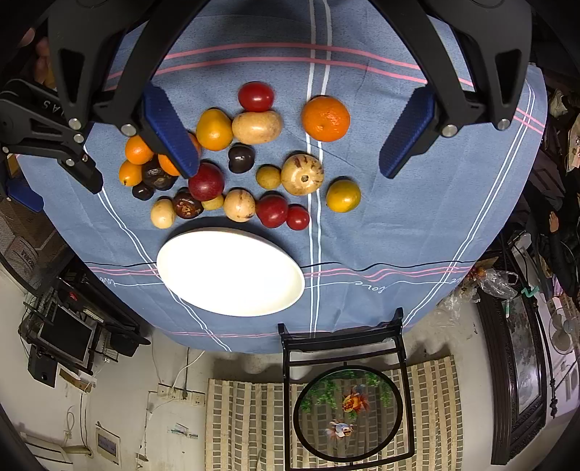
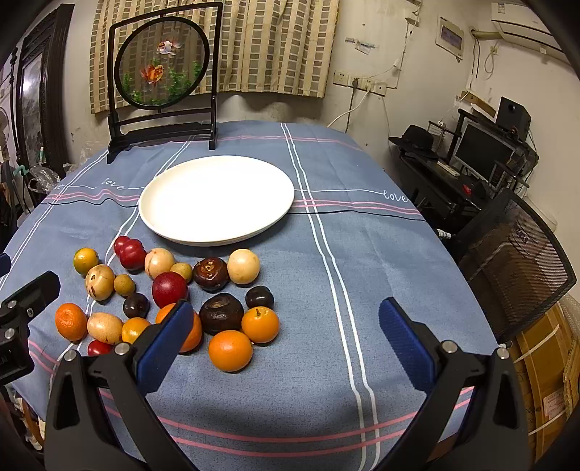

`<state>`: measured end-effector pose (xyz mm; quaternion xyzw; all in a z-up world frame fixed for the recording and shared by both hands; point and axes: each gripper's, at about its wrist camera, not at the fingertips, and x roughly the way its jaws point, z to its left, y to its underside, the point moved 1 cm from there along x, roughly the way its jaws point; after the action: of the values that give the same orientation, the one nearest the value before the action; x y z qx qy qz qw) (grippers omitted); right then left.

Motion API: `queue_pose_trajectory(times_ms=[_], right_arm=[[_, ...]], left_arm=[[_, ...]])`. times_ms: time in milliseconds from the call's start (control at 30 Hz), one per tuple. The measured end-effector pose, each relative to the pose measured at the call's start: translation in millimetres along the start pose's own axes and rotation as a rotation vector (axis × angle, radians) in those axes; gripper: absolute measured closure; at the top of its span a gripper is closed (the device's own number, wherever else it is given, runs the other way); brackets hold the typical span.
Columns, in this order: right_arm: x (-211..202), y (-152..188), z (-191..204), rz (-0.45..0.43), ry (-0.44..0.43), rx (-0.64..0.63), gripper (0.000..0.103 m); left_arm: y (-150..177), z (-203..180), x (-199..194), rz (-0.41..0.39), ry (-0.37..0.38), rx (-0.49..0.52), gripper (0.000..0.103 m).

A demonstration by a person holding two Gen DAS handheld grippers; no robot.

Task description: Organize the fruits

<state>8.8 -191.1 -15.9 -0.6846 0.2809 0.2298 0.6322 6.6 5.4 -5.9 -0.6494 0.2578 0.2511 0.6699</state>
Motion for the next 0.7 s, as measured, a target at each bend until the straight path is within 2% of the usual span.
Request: queue_pose_trajectory(times_ms=[700], right_arm=[[-0.5, 0.2, 2.6, -0.004, 0.003, -0.004, 0.001]], left_arm=[[0.3, 0.2, 0.3, 0.0, 0.001, -0.001, 0.002]])
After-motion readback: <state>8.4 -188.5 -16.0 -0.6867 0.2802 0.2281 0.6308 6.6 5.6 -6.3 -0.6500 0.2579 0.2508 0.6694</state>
